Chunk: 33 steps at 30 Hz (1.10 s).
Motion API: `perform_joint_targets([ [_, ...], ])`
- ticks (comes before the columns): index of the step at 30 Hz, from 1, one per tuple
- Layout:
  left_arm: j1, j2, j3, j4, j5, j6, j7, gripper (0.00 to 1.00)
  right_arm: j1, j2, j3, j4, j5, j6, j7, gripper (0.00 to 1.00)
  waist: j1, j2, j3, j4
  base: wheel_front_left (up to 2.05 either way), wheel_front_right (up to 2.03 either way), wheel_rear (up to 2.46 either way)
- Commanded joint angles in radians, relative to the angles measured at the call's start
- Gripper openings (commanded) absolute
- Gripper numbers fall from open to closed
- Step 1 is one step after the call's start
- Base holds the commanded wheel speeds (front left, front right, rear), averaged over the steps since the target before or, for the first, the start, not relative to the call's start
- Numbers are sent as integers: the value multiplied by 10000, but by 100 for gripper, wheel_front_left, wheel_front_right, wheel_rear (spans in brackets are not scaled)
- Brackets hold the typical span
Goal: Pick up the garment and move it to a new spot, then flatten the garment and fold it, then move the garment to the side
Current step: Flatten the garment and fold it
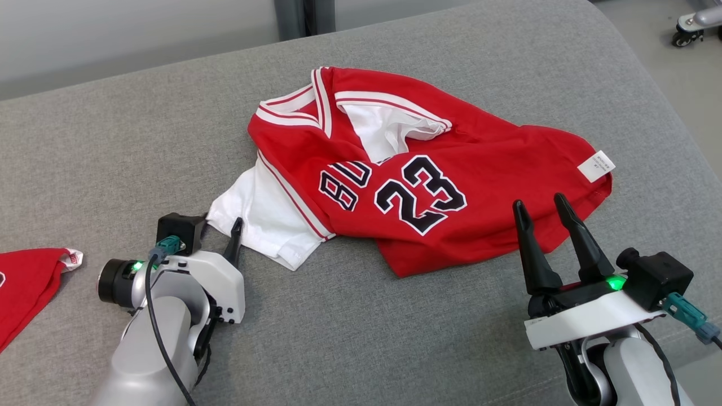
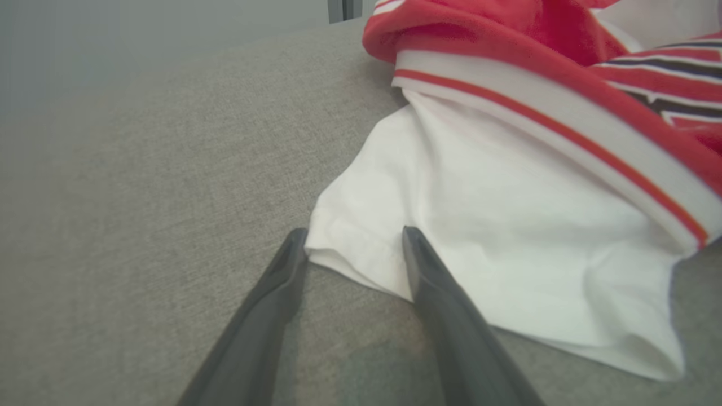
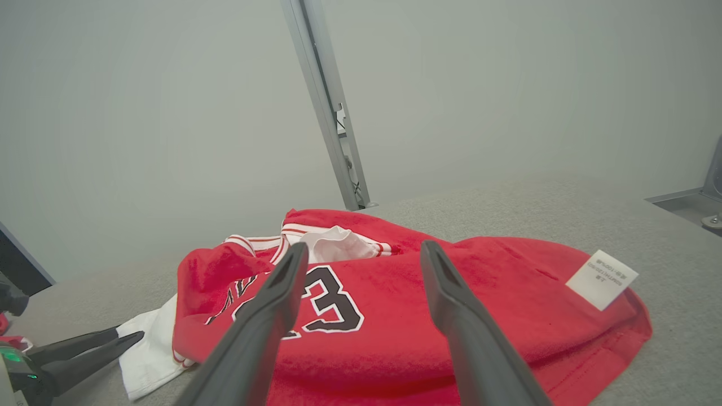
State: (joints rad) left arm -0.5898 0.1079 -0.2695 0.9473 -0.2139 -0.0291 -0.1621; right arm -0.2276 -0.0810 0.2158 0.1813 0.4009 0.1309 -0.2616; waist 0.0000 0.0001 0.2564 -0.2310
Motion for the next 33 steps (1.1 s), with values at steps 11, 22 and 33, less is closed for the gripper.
perform_joint_targets([
  [11, 8, -75, 619, -637, -779, -196, -995, 0, 93, -37, -222, 131, -168, -3, -60, 100, 0, -1, -343, 552, 0, 0, 0],
  [22, 1966, -231, 1450, -3986, -720, 75, -1032, 0, 266, -120, -425, 315, -271, -3, -60, 100, 0, -1, -923, 1664, 0, 0, 0],
  [33, 3852, -421, 939, -5645, -780, 192, -773, 0, 456, -61, -644, 377, -334, -3, -61, 100, 0, -1, -1274, 2530, 0, 0, 0],
])
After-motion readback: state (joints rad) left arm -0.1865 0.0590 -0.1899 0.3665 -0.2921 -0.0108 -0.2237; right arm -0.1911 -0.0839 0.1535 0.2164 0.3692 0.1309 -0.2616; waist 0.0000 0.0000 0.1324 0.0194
